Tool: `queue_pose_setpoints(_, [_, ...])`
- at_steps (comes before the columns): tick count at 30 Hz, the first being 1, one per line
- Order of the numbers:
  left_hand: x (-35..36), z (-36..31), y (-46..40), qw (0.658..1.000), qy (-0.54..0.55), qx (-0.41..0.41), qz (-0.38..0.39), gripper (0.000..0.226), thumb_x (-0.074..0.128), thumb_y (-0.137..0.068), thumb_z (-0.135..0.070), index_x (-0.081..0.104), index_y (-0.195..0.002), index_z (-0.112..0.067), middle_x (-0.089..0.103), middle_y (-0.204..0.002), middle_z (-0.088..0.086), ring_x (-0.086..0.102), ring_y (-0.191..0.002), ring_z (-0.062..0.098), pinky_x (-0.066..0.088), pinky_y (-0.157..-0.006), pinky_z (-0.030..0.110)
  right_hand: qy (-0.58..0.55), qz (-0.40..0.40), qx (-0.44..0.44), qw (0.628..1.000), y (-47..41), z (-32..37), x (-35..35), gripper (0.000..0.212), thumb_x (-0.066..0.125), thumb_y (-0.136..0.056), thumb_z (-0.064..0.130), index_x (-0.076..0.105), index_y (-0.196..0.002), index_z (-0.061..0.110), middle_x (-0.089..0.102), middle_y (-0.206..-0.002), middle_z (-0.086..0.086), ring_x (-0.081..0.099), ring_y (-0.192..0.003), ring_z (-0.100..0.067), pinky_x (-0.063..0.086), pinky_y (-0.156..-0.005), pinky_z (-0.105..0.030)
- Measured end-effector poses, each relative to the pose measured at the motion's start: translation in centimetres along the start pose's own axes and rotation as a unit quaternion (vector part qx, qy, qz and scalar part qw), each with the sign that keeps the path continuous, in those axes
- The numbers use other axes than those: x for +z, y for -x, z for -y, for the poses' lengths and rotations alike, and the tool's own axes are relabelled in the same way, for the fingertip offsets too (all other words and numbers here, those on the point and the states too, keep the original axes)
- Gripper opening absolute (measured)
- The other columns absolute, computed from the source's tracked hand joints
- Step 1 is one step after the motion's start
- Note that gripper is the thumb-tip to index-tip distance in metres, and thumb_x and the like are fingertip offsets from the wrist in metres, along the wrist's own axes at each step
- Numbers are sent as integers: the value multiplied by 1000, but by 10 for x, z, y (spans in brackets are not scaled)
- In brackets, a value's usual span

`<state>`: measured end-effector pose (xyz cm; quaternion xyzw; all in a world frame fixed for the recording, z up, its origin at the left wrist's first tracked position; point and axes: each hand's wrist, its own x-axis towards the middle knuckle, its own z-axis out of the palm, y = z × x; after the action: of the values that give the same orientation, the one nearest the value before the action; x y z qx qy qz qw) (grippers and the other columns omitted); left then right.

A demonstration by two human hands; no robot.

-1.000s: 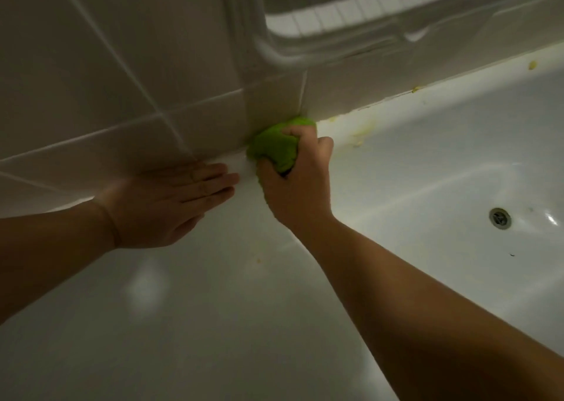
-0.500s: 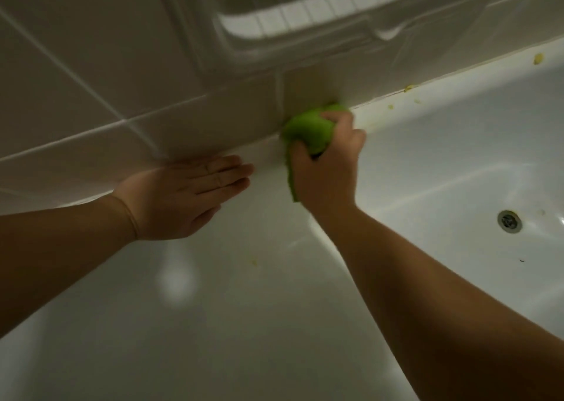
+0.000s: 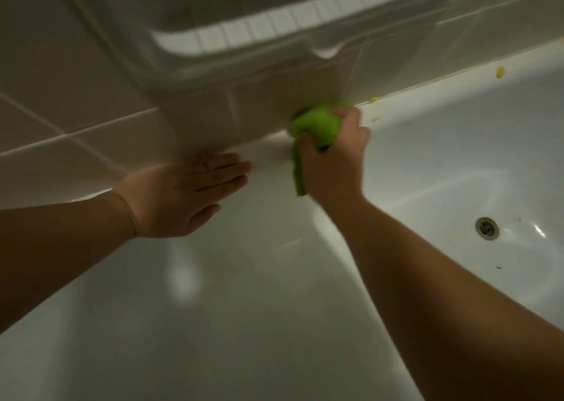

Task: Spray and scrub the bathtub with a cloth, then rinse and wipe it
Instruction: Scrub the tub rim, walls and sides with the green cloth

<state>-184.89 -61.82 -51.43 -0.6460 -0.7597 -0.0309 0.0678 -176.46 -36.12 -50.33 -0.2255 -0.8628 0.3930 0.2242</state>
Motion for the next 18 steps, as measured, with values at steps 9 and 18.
queue_pose_setpoints(9, [3, -3, -15, 1000, -6, 6, -3, 55, 53, -100, -27, 50, -149, -2, 43, -160, 12, 43, -147, 31, 34, -121, 44, 47, 24, -8, 999, -55, -48, -55, 32, 68, -78, 33, 56, -107, 34, 60, -115, -6, 66, -85, -21, 59, -83, -46])
queue_pose_setpoints(18, [2, -8, -35, 1000, 0, -7, 5, 60, 54, -99, -33, 49, -151, -4, 42, -161, 9, 39, -150, 28, 31, -123, 42, 42, 81, -23, 996, -34, -34, -36, 33, 52, -82, 38, 69, -105, 20, 52, -112, 1, 50, -95, -17, 49, -84, -26])
